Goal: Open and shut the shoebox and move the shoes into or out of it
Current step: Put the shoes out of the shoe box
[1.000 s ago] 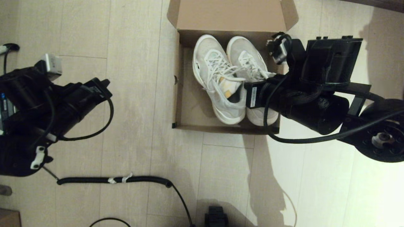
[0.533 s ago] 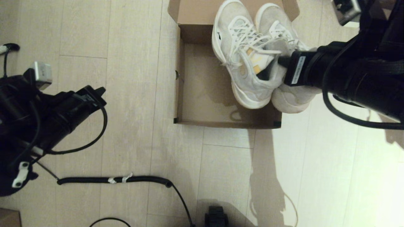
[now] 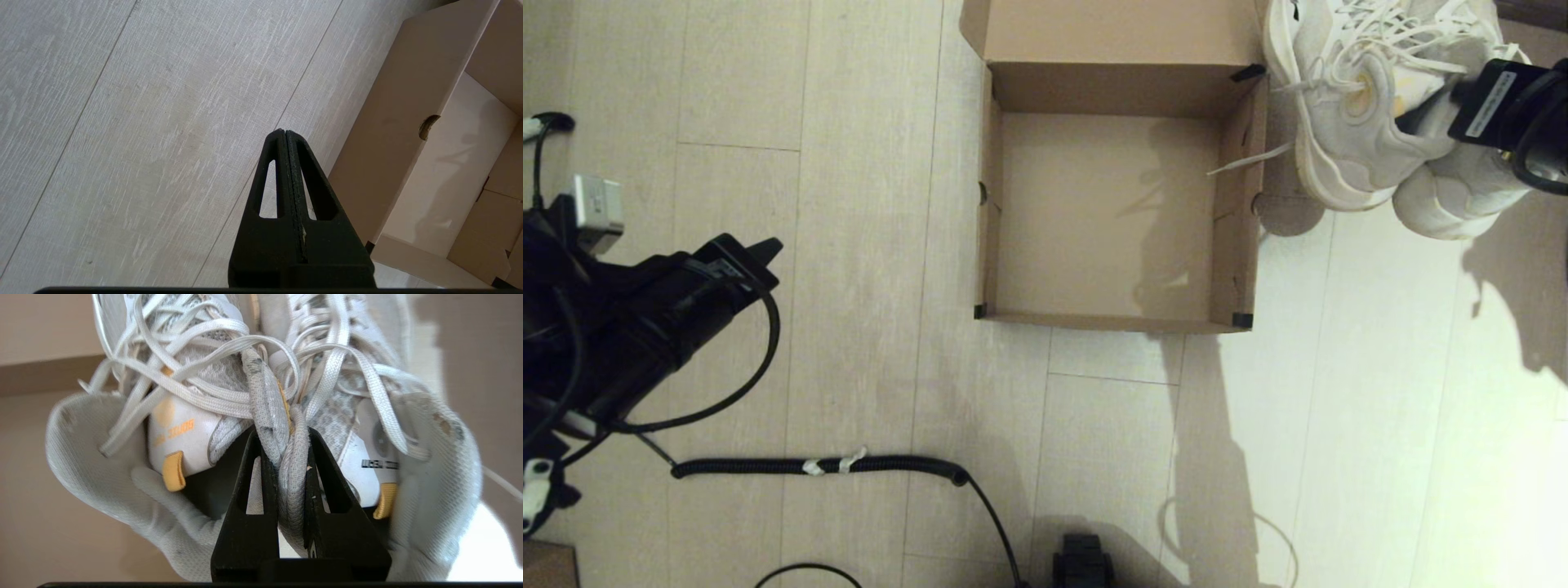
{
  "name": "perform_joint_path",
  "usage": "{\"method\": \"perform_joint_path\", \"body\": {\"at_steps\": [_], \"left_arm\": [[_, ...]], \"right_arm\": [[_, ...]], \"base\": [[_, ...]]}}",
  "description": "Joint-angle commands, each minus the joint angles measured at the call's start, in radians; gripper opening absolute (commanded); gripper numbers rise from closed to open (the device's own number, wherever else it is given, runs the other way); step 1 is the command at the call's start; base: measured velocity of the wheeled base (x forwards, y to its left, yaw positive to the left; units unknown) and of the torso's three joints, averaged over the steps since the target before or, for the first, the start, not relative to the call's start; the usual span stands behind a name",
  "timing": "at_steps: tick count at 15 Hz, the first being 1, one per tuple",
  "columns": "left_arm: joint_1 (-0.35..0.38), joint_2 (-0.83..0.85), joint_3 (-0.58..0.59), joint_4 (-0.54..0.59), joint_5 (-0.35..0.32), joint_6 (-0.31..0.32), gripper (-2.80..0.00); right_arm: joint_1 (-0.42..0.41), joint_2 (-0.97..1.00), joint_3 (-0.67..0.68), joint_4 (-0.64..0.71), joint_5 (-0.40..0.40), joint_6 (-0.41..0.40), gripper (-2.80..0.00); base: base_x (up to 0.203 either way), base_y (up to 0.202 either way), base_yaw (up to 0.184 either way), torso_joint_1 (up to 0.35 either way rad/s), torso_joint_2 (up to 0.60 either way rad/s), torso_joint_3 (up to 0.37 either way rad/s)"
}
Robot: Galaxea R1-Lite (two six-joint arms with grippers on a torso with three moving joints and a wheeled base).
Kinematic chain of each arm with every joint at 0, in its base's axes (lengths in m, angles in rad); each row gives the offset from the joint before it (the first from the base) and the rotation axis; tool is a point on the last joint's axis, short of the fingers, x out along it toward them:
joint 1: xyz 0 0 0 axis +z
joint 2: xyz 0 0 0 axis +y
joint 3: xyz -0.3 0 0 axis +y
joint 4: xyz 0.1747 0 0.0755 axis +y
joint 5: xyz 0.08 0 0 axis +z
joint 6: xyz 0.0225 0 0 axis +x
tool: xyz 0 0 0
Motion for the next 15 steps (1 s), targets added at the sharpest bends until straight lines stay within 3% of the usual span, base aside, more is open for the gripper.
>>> {"method": "perform_joint_path", "body": {"at_steps": [1, 6, 9, 15], "left_arm": [[0.0, -0.005, 0.002, -0.006, 0.0, -0.003, -2.8], [0.0, -0.002, 0.005, -0.005, -0.001, -0.004, -2.8], [-0.002, -0.006, 0.03, -0.005, -0.001, -0.01, -2.8], [-0.043, -0.031, 0.086, -0.005, -0.003, -0.007, -2.8]], "right_arm": [[-0.05, 0.029, -0.019, -0.001, -0.007, 0.005, -2.8], [-0.1, -0.018, -0.024, 0.004, -0.009, 0.016, -2.8], [-0.115, -0.076, 0.05, 0.027, -0.019, 0.02, -2.8], [-0.136, 0.084, 0.22, -0.047, -0.019, 0.049, -2.8]], "base": [[0.0, 0.0, 0.0, 0.0, 0.0, 0.0], [0.0, 0.0, 0.0, 0.0, 0.0, 0.0], [0.0, 0.0, 0.0, 0.0, 0.0, 0.0], [0.0, 0.0, 0.0, 0.0, 0.0, 0.0]]}}
